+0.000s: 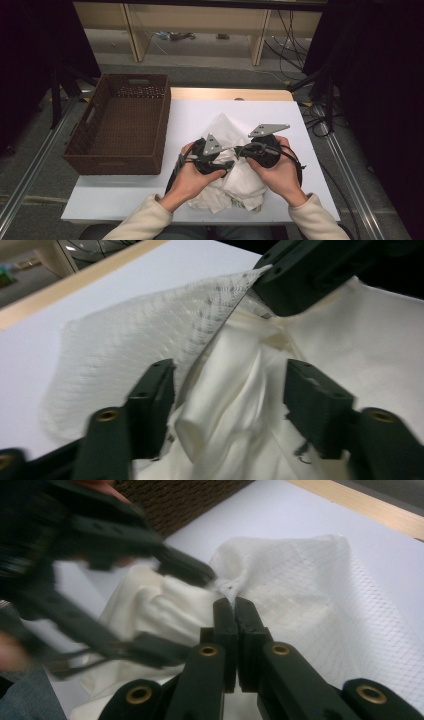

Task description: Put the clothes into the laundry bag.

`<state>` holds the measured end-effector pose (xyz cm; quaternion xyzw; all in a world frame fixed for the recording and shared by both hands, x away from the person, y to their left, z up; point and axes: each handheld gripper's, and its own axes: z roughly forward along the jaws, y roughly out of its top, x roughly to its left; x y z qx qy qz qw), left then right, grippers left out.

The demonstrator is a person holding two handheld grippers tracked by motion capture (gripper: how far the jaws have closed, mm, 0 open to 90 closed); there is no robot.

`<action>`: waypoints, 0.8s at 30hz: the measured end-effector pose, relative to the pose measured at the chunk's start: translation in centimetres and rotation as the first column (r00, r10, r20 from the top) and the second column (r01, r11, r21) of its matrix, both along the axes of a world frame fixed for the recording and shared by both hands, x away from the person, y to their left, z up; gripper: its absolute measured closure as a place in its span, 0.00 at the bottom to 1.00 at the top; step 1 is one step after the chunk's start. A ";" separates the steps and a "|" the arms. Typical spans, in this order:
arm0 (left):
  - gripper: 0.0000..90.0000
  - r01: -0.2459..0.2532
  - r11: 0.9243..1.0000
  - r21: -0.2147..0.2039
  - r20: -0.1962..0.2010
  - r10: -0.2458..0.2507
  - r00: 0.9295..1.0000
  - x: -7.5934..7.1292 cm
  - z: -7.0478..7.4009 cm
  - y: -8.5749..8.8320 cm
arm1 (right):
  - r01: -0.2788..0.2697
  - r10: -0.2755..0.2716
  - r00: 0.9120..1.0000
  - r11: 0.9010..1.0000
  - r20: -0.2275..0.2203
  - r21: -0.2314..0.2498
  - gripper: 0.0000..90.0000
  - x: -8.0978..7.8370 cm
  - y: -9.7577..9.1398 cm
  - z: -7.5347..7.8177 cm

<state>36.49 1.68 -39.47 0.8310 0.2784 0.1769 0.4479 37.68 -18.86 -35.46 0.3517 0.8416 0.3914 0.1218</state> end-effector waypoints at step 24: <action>0.86 0.114 0.994 -0.005 -0.193 -0.112 0.975 -1.0 -2.3 1.0 | -0.009 0.009 1.000 1.000 0.000 -0.030 1.00 0.0 0.6 -0.4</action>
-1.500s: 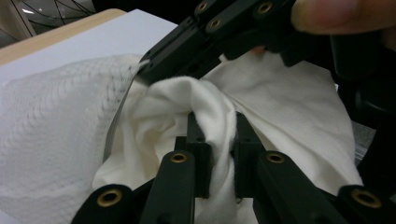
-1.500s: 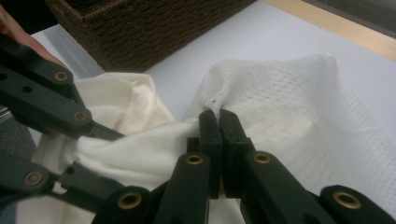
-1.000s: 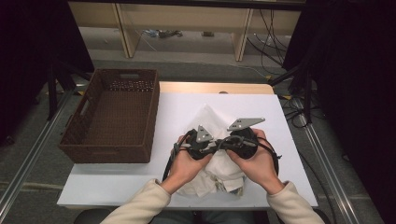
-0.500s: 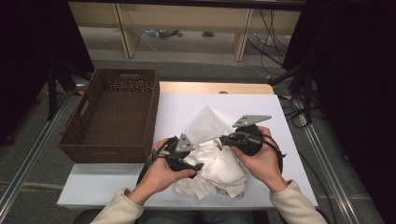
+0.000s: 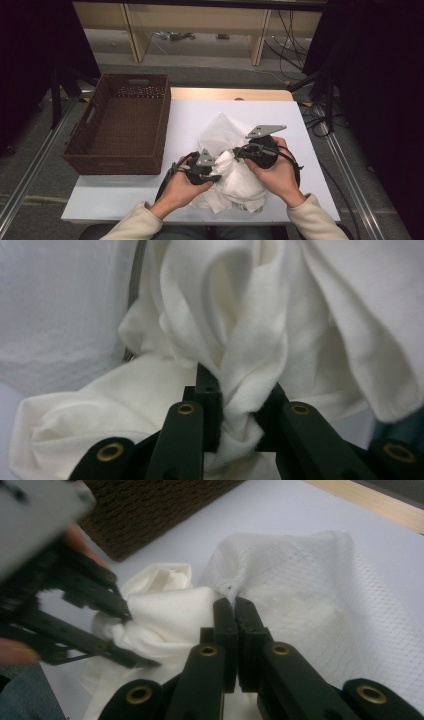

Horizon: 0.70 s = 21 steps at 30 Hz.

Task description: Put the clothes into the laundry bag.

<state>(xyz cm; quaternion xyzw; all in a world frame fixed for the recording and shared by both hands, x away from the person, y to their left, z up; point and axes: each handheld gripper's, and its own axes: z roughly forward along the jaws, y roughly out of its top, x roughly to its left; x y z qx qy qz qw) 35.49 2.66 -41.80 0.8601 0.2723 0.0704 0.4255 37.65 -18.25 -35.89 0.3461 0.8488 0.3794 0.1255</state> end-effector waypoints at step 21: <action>0.87 -0.107 0.993 -0.039 0.067 0.109 0.992 3.0 -0.3 -3.5 | -0.019 0.019 1.000 1.000 -0.008 -0.016 1.00 -0.4 0.5 -0.2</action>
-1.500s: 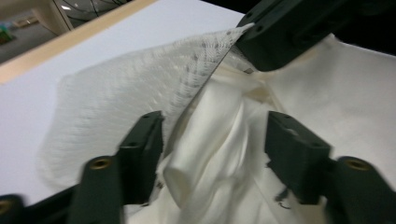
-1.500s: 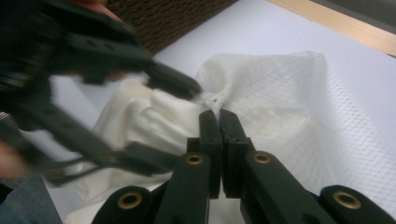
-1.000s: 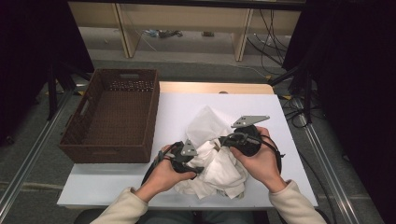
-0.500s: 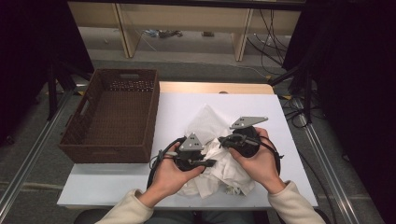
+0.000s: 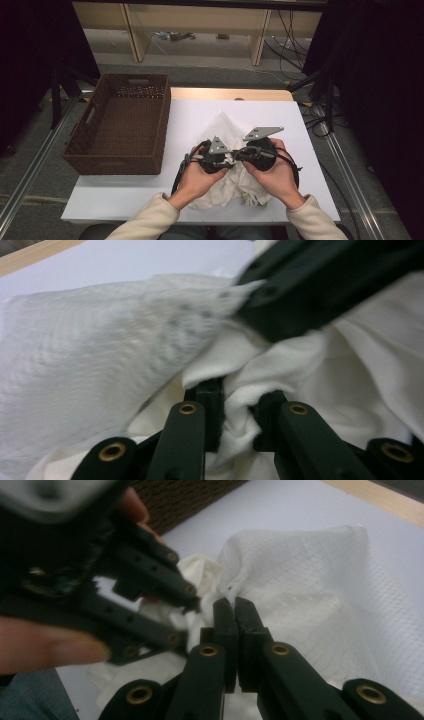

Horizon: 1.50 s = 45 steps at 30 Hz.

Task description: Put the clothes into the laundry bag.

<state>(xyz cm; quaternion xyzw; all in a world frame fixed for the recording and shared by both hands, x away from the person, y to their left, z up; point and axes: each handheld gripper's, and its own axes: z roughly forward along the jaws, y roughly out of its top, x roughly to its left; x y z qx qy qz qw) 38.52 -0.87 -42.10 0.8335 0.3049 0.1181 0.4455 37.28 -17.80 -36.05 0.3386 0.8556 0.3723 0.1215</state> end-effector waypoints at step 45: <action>0.83 0.089 0.994 -0.059 0.048 -0.086 0.995 -4.5 4.0 2.8 | 0.027 -0.028 0.999 0.999 0.037 0.017 1.00 0.2 -0.7 0.5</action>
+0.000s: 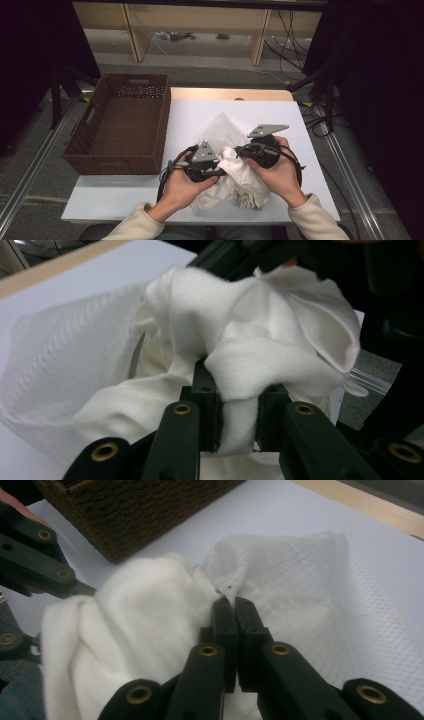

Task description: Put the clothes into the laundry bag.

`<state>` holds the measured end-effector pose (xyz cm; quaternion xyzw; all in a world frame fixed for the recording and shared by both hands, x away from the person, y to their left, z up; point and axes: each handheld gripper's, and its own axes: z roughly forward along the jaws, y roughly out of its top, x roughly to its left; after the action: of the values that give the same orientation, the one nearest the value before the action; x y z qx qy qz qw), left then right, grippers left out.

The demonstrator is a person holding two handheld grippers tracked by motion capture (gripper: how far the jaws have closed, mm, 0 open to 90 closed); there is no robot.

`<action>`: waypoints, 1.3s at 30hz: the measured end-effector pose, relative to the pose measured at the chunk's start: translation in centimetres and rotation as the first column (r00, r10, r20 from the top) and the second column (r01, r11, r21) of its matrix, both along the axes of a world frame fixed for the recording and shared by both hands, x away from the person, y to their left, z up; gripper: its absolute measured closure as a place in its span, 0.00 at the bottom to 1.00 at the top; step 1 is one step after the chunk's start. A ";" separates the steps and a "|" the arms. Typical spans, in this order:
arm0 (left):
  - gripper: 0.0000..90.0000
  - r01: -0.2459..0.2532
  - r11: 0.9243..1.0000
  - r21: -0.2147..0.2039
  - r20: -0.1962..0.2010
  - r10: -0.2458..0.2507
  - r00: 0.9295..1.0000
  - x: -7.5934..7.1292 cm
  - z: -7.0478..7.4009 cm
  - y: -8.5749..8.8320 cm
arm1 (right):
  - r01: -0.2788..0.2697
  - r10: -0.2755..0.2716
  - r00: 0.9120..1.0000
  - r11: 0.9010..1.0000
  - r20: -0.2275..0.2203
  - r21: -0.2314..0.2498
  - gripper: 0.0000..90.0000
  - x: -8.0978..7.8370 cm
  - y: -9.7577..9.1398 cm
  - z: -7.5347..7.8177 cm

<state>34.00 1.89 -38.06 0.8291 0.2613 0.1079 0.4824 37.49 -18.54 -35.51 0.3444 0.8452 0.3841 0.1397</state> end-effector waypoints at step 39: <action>0.60 0.060 0.952 0.299 -0.110 -0.028 0.994 1.8 -8.0 0.0 | -0.026 0.026 0.999 1.000 -0.039 -0.008 1.00 0.1 0.5 -0.6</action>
<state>35.79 1.87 -46.05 0.9032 0.2481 0.0921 0.3380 37.62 -18.08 -36.09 0.3401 0.8537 0.3757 0.1199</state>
